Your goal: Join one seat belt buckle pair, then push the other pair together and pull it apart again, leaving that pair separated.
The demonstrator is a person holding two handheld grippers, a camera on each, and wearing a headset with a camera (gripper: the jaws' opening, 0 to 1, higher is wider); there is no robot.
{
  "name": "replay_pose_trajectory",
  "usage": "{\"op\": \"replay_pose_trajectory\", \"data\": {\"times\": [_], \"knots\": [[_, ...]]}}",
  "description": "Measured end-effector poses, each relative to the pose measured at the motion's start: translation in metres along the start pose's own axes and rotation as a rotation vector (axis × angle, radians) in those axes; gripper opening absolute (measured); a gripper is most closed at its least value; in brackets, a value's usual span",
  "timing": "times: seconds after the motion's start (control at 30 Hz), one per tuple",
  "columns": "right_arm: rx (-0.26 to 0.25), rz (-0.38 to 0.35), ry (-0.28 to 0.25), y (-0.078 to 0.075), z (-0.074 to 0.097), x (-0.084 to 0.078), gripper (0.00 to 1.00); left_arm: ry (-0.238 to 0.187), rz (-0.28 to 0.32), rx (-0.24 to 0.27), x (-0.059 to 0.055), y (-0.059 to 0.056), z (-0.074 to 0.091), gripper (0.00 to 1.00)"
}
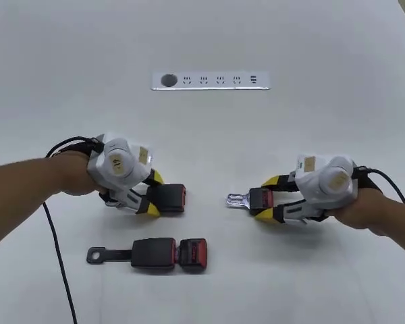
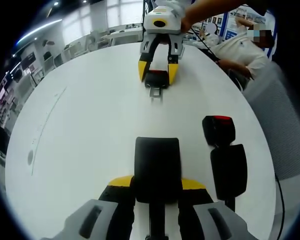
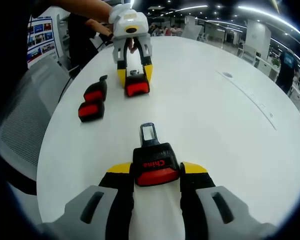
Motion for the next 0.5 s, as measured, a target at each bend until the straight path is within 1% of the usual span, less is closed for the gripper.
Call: {"op": "replay_pose_trajectory", "data": {"times": [0.13,0.23,0.3,0.5], "knots": [[-0.005,-0.007,0.001,-0.002,0.003,-0.006,0.35,0.001,0.002,0.0,0.0,0.001,0.0,0.34],[-0.009,-0.01,0.004,0.0,0.005,-0.009,0.35,0.0,0.001,0.001,-0.001,0.001,0.0,0.34],[-0.008,-0.012,0.003,-0.002,0.005,-0.01,0.35,-0.001,0.005,0.002,-0.002,0.001,-0.001,0.34],[-0.007,-0.005,0.007,-0.001,0.007,-0.013,0.35,0.012,0.006,0.0,-0.001,0.002,-0.001,0.34]]}}
Point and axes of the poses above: the centre of the closed fingertips' face, and the gripper's own axes: z roughly backward along the fingers, y roughly to its left, x roughly out of its top, the point moved 3 cm from there along z, roughly backward along the fingers, and after that the axes turned 4 degrees about x, right-handed, at the moved point
